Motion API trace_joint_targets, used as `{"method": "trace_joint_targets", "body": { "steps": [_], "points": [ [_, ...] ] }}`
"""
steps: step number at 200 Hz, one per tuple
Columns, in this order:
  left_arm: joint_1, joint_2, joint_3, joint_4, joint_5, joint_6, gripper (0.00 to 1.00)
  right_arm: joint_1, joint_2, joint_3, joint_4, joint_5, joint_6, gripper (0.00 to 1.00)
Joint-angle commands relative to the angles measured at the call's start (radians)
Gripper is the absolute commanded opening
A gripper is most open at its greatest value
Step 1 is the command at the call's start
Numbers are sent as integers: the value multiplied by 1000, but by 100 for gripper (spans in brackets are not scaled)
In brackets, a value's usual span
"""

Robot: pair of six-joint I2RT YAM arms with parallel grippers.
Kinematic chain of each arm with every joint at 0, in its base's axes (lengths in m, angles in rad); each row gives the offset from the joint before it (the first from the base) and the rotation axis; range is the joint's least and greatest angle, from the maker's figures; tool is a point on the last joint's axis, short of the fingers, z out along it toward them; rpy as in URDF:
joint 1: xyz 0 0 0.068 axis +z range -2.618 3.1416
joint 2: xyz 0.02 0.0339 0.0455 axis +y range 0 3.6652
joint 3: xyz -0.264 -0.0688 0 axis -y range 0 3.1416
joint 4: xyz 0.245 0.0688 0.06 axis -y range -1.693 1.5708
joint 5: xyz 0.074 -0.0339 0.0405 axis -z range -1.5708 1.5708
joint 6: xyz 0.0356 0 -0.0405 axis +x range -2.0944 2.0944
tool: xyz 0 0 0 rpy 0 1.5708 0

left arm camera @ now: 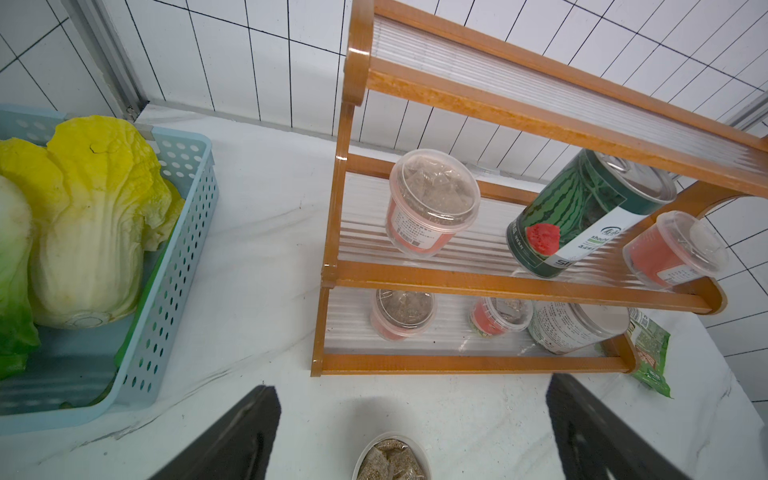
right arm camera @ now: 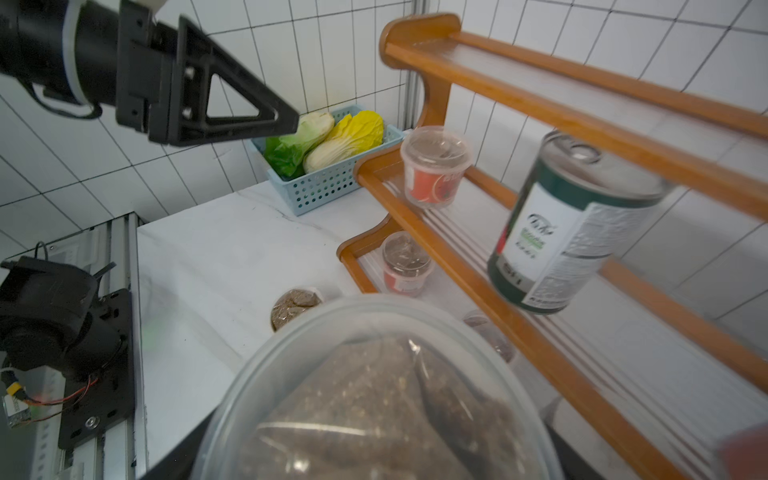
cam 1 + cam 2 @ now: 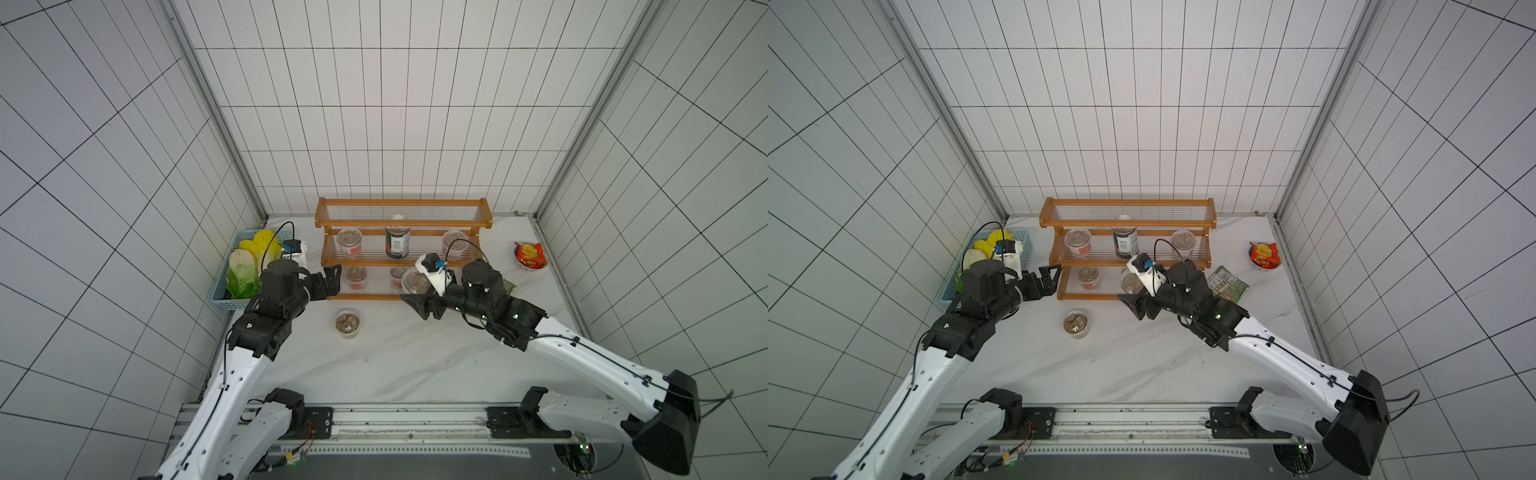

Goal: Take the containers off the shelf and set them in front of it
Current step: Place the container at the center of the board.

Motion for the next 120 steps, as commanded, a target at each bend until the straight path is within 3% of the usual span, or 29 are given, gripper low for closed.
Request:
{"method": "trace_joint_targets", "body": {
  "steps": [1, 67, 120],
  "points": [
    [4, 13, 30, -16, 28, 20, 98, 88, 56, -77, 193, 100, 21, 78],
    [4, 55, 36, -19, 31, 17, 99, 124, 378, -216, 587, 131, 12, 78],
    [5, 75, 41, -32, 33, 31, 98, 85, 607, -194, 730, 96, 16, 78]
  ]
}}
